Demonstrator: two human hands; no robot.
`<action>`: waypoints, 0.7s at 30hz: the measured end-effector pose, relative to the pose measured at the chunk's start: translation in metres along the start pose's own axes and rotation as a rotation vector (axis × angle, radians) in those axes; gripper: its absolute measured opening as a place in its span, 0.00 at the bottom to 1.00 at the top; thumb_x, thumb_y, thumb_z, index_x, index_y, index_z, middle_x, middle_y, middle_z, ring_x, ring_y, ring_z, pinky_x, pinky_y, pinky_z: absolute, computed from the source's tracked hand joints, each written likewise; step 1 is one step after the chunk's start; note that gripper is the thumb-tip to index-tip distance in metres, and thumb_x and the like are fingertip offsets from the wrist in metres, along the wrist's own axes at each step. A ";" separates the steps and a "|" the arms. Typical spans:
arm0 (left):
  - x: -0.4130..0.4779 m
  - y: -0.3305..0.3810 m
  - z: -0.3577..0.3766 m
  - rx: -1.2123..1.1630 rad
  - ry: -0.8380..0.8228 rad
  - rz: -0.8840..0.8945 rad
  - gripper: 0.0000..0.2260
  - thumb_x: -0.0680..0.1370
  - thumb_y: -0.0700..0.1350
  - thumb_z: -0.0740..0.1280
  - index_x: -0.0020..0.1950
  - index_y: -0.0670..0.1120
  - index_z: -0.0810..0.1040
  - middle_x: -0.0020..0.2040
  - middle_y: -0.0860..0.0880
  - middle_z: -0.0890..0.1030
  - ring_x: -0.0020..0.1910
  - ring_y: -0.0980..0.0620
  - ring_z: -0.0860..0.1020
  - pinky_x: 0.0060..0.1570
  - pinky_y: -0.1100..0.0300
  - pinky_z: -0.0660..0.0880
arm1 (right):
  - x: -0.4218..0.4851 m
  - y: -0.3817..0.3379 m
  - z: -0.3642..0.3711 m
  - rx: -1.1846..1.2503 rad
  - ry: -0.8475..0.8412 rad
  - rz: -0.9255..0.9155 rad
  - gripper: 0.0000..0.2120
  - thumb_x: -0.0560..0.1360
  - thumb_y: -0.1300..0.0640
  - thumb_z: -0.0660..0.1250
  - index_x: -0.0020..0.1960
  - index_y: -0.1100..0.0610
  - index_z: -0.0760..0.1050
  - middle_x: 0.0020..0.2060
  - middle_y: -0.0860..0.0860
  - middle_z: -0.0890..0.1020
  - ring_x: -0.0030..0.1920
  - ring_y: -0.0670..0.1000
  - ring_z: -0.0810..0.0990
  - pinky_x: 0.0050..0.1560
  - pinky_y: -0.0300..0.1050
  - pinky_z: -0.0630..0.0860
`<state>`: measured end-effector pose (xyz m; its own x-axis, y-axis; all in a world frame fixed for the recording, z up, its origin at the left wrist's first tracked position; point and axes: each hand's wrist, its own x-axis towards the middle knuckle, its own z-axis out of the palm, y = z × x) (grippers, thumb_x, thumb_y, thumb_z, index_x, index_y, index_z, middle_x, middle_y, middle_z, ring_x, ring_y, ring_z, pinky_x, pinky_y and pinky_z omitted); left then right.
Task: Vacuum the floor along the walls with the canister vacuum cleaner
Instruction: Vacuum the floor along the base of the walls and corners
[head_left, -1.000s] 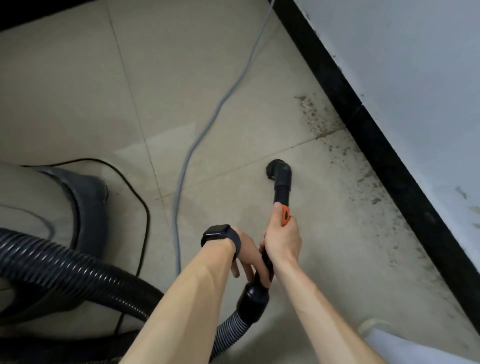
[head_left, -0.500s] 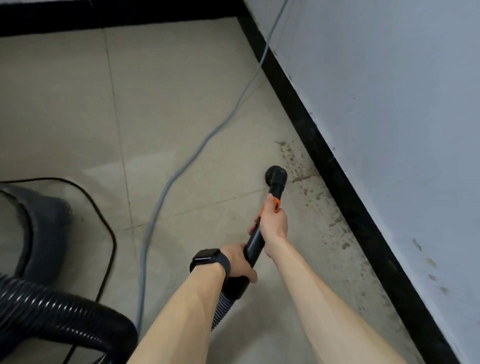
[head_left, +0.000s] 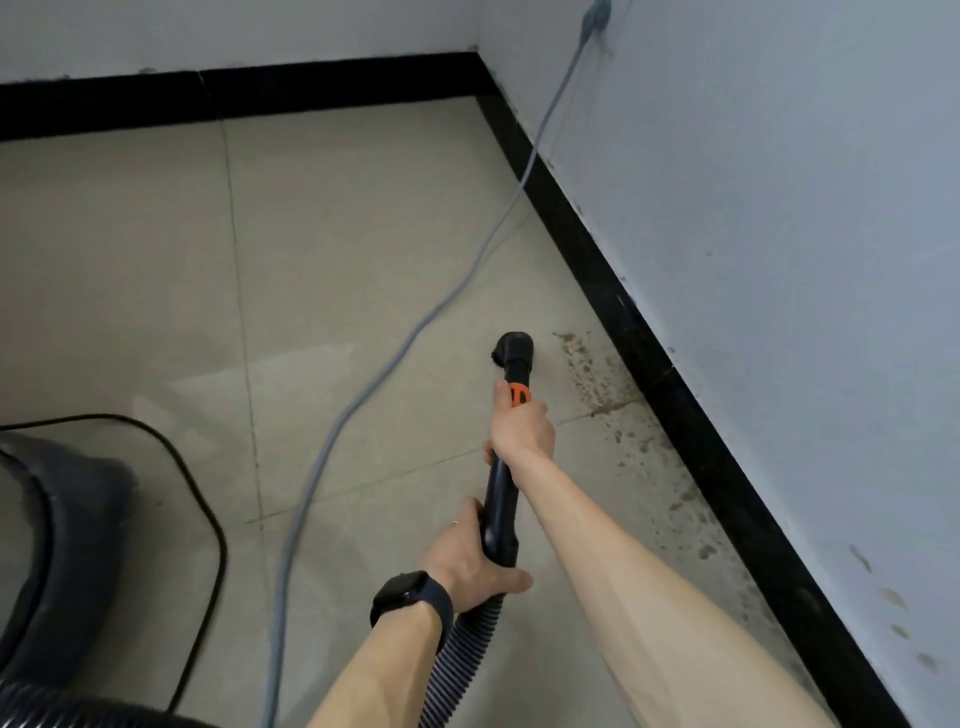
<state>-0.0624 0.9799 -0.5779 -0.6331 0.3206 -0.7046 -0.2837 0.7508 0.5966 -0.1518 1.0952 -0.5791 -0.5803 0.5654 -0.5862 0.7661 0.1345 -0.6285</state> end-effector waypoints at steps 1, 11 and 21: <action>0.001 0.000 0.003 -0.017 0.028 0.012 0.29 0.62 0.55 0.79 0.53 0.51 0.65 0.48 0.51 0.80 0.46 0.50 0.81 0.49 0.49 0.80 | 0.005 -0.005 -0.001 -0.030 0.012 0.000 0.30 0.81 0.32 0.55 0.58 0.60 0.67 0.41 0.58 0.83 0.34 0.59 0.86 0.44 0.55 0.85; 0.026 -0.014 0.002 -0.185 0.069 -0.064 0.22 0.68 0.43 0.75 0.55 0.47 0.67 0.46 0.48 0.79 0.46 0.47 0.80 0.44 0.55 0.77 | 0.024 0.009 -0.006 0.215 -0.280 -0.073 0.25 0.80 0.48 0.70 0.65 0.57 0.60 0.49 0.52 0.79 0.34 0.51 0.84 0.41 0.50 0.83; 0.040 -0.015 -0.027 -0.348 -0.178 -0.302 0.27 0.64 0.41 0.72 0.61 0.47 0.69 0.57 0.46 0.78 0.58 0.46 0.76 0.55 0.49 0.77 | -0.004 0.050 0.002 0.243 -0.236 -0.061 0.16 0.81 0.50 0.67 0.58 0.62 0.70 0.35 0.53 0.81 0.27 0.50 0.81 0.31 0.41 0.78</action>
<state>-0.1030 0.9657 -0.6043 -0.3610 0.2346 -0.9026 -0.6788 0.5975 0.4268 -0.1120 1.0985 -0.6088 -0.6927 0.3545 -0.6280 0.6563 -0.0511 -0.7528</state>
